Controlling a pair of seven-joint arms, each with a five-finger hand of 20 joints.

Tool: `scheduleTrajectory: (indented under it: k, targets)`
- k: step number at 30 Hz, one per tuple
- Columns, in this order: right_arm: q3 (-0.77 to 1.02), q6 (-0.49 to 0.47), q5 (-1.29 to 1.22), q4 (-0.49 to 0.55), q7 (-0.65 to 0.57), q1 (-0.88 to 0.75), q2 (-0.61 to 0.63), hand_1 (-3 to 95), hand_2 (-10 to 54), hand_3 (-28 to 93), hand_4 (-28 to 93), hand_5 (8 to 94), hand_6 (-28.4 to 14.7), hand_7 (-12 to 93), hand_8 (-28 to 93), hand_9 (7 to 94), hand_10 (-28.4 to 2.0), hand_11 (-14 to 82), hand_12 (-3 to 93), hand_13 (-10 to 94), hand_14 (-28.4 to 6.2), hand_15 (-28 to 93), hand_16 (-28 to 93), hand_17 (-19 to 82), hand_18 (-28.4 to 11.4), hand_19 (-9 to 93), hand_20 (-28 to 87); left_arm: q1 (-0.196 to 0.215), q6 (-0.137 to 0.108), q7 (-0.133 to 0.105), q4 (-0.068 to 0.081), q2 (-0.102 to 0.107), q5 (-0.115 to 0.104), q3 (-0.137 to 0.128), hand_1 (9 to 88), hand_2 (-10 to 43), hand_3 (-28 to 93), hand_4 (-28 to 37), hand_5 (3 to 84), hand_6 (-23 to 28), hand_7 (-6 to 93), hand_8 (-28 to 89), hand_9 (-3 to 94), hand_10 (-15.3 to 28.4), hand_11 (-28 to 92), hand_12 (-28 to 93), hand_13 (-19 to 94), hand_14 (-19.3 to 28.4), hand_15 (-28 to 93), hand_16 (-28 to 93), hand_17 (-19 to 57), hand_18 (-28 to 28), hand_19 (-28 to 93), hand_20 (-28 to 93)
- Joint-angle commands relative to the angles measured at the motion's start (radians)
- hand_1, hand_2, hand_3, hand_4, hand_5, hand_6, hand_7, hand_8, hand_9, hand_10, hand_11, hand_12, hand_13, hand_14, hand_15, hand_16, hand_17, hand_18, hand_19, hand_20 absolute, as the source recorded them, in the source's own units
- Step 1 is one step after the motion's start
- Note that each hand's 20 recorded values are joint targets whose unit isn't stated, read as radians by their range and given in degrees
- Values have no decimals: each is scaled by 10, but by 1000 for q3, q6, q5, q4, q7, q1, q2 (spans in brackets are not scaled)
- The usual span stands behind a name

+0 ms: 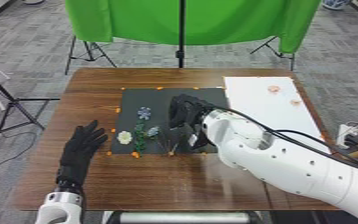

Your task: Arrange flowers

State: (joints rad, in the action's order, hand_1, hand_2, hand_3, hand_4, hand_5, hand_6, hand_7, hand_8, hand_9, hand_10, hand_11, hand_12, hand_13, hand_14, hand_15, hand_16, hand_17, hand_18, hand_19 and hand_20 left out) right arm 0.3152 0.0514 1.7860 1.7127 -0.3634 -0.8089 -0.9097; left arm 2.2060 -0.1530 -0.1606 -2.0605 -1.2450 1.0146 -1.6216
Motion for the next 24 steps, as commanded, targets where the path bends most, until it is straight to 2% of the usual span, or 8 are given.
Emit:
scheduleTrajectory:
  k: [1, 7, 9, 14, 24]
  targets:
    - [-6, -33, 17, -22, -19, -18, -20, 526, -95, 552, -148, 740, 11, 176, 67, 851, -111, 273, 270, 909, -19, 619, 356, 659, -116, 932, 626, 5, 10, 16, 13, -4, 4, 4, 206, 144, 558, -283, 361, 83, 26, -41, 367, 147, 148, 113, 267, 194, 233, -13, 0, 145, 130, 160]
    - [-3, -38, 4, -16, -16, -22, -17, 492, -95, 554, -144, 729, 9, 170, 63, 849, -114, 278, 258, 906, -22, 620, 355, 656, -119, 932, 624, 5, 16, 17, 14, -2, 4, 5, 203, 140, 558, -283, 359, 82, 26, -39, 367, 147, 149, 114, 267, 194, 232, -12, -2, 145, 132, 161]
    - [0, -38, 7, -13, -15, -22, -15, 453, -95, 576, -146, 720, 10, 168, 49, 851, -119, 279, 254, 905, -23, 621, 354, 656, -119, 932, 622, 7, 16, 17, 12, -3, 4, 4, 204, 140, 556, -283, 359, 82, 25, -39, 367, 148, 149, 114, 266, 194, 231, -12, -2, 145, 132, 161]
    - [7, -38, 7, -10, -23, -22, -7, 383, -95, 623, -153, 700, 14, 169, -75, 853, -123, 282, 251, 906, -27, 623, 348, 656, -121, 932, 622, 0, 20, 23, 15, 3, 5, 4, 200, 137, 559, -283, 357, 81, 27, -39, 367, 148, 148, 114, 266, 195, 232, -11, -3, 146, 134, 163]
    - [3, -12, 31, -25, -13, -21, -8, 367, -95, 615, -145, 680, 12, 166, -97, 854, -127, 283, 253, 907, -29, 619, 349, 655, -125, 932, 622, -4, 22, 19, 16, -2, 8, 6, 197, 134, 561, -283, 355, 79, 26, -38, 367, 148, 149, 115, 266, 195, 232, -11, -4, 147, 133, 162]
